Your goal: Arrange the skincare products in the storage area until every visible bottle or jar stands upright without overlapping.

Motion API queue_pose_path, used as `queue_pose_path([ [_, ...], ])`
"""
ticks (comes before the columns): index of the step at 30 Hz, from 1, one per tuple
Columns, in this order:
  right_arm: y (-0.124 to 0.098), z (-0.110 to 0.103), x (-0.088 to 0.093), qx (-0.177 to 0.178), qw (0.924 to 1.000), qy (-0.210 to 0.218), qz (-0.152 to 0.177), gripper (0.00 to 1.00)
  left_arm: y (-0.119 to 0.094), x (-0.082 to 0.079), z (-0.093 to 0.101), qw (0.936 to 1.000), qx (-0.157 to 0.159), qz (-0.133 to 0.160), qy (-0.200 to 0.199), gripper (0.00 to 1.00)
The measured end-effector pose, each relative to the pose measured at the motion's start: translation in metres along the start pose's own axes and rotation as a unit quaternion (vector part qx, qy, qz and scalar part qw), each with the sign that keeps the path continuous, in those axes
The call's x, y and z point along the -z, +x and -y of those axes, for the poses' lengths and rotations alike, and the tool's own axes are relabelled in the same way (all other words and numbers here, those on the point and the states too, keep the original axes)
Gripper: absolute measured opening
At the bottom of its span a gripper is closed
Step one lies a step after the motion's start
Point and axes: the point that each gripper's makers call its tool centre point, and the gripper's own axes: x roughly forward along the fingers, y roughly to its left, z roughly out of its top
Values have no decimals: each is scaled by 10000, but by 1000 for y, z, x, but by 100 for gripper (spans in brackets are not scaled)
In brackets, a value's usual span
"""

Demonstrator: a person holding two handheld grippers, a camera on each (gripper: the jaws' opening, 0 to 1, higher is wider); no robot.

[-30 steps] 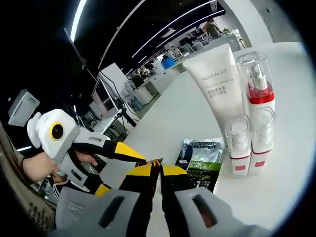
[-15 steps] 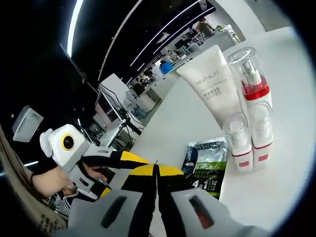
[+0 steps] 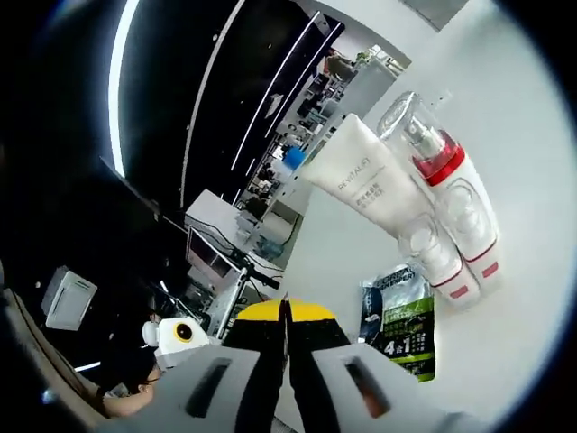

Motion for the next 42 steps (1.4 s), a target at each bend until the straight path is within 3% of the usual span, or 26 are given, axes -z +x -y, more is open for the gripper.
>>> queue_pose_path([
  [7,8,-1,7,60,9998,-168,-70,1,-3,-1,-2,9986,-88,261,-460,6],
  [14,27,8,21,419,9920,-1102,-452,1,-9,5,-22,9941,-545,182,-920,4],
  [16,37,9,24,503,9859,-1477,-599,1,-12,3,-33,9892,-772,227,-1221,3],
  [18,46,12,27,618,9760,-1951,-744,1,-15,-1,-41,9888,-870,325,-1171,1],
  [20,55,17,32,765,9584,-2568,-985,1,-18,-3,-52,9849,-1062,331,-1327,0],
  [21,60,19,35,792,9439,-3014,-1096,1,-19,-4,-55,9850,-1064,340,-1319,0],
  [23,68,18,39,736,9250,-3521,-1228,1,-22,-7,-64,9830,-1212,351,-1334,0],
  [24,70,19,39,742,9212,-3606,-1258,1,-23,-8,-67,9825,-1248,356,-1337,0],
  [28,85,23,44,758,8942,-4177,-1424,1,-28,-14,-81,9792,-1400,392,-1413,0],
  [36,111,35,51,866,8941,-4136,-1484,1,-29,-17,-112,9750,-1665,346,-1432,0],
  [42,131,51,57,929,8804,-4334,-1686,1,-26,-18,-136,9725,-1786,237,-1474,0],
])
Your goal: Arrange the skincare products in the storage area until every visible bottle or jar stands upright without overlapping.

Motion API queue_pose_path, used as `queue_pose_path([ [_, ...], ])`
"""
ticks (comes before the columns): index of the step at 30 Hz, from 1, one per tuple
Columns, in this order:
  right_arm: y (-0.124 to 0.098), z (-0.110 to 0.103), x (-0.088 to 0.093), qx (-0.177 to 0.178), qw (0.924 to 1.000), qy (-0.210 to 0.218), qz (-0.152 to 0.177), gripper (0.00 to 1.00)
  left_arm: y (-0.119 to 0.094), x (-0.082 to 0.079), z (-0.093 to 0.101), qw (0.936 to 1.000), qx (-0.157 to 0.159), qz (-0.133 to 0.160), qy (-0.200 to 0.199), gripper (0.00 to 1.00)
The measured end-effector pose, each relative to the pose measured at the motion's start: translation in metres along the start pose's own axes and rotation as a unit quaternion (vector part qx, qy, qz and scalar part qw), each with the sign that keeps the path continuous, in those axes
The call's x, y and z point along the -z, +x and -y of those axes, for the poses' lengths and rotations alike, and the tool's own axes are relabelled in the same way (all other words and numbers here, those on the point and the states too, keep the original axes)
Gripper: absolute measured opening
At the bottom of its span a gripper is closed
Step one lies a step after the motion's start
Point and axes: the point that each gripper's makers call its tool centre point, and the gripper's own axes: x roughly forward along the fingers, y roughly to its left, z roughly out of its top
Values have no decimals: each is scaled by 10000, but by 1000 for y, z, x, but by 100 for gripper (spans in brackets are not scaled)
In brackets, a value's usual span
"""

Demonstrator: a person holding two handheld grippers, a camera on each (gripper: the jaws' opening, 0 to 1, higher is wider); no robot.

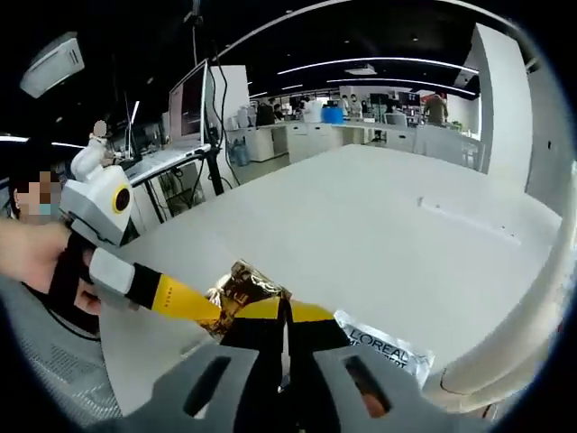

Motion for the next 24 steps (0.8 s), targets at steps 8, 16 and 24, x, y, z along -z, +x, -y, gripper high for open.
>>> queue_pose_path([
  [8,28,18,11,196,9991,204,-326,1,25,-10,-19,9996,-179,-191,60,0],
  [16,38,24,25,306,9975,176,-605,1,37,-9,-31,9976,-437,-444,318,0],
  [24,41,18,33,331,9961,59,-813,1,37,-1,-40,9921,-616,-784,764,0],
])
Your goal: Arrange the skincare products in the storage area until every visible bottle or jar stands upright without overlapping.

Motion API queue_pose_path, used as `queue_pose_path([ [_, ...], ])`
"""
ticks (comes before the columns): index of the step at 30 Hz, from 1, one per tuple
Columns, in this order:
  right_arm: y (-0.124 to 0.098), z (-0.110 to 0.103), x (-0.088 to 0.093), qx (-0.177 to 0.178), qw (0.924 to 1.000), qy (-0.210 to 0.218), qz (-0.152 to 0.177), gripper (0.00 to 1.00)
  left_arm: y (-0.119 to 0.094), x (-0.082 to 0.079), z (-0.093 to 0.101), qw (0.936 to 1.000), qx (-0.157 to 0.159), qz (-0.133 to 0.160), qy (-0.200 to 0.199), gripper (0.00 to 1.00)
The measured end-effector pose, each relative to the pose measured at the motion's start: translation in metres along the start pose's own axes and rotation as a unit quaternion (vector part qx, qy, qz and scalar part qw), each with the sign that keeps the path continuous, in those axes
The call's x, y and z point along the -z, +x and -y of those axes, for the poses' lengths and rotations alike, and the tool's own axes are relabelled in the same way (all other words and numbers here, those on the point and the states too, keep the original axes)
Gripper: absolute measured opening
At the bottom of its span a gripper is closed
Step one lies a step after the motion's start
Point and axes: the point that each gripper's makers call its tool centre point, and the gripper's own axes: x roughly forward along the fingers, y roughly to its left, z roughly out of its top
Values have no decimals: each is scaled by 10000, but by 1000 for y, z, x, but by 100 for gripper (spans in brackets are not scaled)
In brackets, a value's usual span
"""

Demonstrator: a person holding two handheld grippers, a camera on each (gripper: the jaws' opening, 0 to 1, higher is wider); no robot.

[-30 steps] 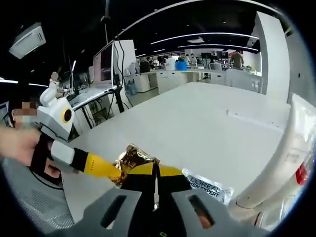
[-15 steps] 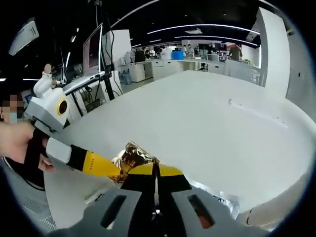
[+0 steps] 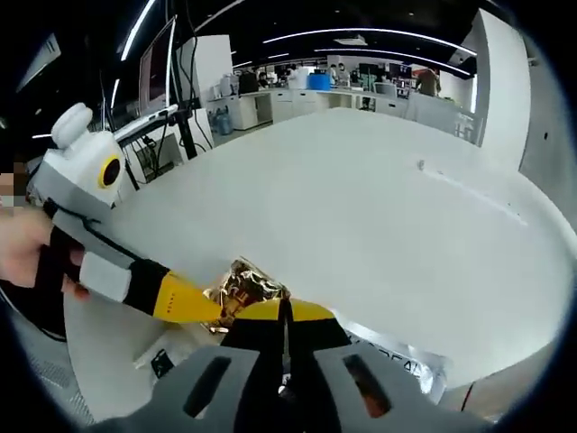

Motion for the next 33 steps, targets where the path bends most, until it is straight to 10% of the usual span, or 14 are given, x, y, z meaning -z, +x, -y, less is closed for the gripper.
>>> queue_pose_path([
  [7,2,-1,5,123,9992,-355,-126,1,-5,-8,-3,9885,-411,-98,1450,4],
  [15,4,-1,2,159,9985,-516,-99,1,-13,-29,6,9536,-860,68,2886,12],
  [23,4,-1,2,172,9976,-668,-77,1,10,-18,16,8952,-732,-335,4384,13],
  [33,4,0,1,157,9968,-781,-68,1,15,-16,10,9004,-741,-422,4267,18],
])
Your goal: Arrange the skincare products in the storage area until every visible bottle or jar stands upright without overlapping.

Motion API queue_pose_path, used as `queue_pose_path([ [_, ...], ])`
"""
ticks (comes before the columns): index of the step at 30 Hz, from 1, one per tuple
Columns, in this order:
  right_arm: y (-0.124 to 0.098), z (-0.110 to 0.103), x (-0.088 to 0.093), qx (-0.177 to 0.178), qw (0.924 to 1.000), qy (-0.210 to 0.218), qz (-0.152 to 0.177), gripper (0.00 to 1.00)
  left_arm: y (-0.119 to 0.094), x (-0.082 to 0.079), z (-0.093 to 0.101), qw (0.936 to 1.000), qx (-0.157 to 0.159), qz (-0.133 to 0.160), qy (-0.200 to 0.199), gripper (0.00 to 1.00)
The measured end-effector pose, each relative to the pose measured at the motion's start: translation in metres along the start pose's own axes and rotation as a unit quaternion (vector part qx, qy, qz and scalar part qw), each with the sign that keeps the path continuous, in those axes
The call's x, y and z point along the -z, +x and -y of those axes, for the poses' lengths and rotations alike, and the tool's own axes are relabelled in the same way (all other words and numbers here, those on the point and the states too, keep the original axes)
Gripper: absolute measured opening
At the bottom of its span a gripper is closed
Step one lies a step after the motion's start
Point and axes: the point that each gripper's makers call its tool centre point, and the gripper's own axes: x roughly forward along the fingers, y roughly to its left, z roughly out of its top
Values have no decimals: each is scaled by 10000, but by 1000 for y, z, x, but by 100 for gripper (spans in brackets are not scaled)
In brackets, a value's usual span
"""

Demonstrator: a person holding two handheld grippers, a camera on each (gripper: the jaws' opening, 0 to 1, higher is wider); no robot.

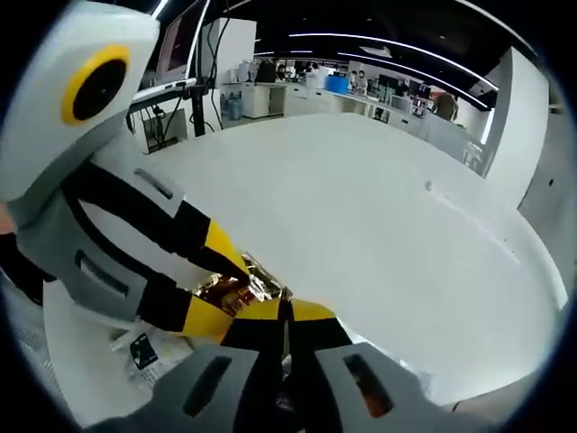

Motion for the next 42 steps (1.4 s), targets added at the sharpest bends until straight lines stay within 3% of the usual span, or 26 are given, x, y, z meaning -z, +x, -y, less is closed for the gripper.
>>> queue_pose_path([
  [5,0,0,-3,-49,9999,-115,73,3,0,1,1,10000,18,-8,-96,18],
  [9,-8,8,-16,116,9987,-138,481,8,0,0,1,10000,4,-2,-97,18],
  [13,-15,11,-20,147,9983,-127,548,14,0,0,2,10000,20,7,-71,18],
  [23,-34,11,-6,103,9984,25,559,25,0,-2,1,10000,-47,-73,27,20],
  [42,-66,-4,16,-159,9983,254,505,40,-11,-9,-1,9996,-105,-71,-264,23],
])
